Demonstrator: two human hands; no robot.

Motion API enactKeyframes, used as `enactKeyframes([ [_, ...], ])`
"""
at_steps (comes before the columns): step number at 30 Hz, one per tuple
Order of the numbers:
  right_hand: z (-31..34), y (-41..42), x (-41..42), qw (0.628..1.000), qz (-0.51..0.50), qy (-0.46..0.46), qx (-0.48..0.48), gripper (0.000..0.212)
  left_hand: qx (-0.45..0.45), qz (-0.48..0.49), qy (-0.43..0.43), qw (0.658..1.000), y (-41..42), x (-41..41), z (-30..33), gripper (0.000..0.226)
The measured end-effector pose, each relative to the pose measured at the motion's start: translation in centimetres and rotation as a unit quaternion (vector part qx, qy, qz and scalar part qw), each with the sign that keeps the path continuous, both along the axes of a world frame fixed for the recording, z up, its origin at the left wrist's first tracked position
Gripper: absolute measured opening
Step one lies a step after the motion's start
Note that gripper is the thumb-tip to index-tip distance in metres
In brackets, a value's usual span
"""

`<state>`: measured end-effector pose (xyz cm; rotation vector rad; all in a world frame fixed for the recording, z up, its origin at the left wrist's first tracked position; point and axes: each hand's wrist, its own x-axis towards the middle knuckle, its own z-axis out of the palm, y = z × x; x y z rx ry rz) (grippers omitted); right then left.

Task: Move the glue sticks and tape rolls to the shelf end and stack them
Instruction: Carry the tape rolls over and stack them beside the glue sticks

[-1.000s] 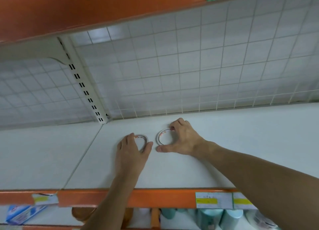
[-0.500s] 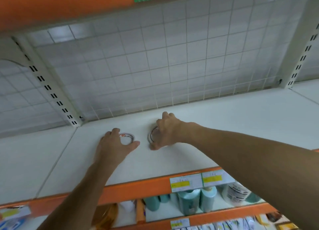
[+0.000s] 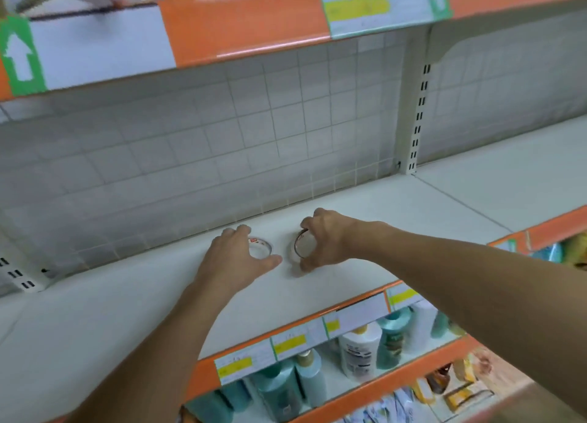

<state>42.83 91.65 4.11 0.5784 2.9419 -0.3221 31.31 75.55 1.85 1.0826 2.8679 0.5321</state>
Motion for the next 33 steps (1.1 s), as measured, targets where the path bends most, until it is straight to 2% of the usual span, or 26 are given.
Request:
enactKeyframes([
  [7,1.3,7.6,7.8,0.997,-0.069,0.021,0.003,0.073,0.010,-0.080,0.009,0.997,10.0,6.1,2.1,0.087],
  [22,2.6,22.9,25.9,0.973,-0.228,0.011,0.029,0.081,0.022,-0.256,0.013,0.966,30.0,20.6,3.0,0.068],
  [26,2.5,26.2,30.3,0.962,-0.271,0.005,0.035,0.076,0.023,-0.295,0.008,0.955,34.6,24.2,2.7,0.074],
  [33,2.7,31.5,35.0,0.941,-0.337,0.021,0.036,0.083,0.025,-0.359,0.014,0.933,41.9,28.3,2.7,0.083],
])
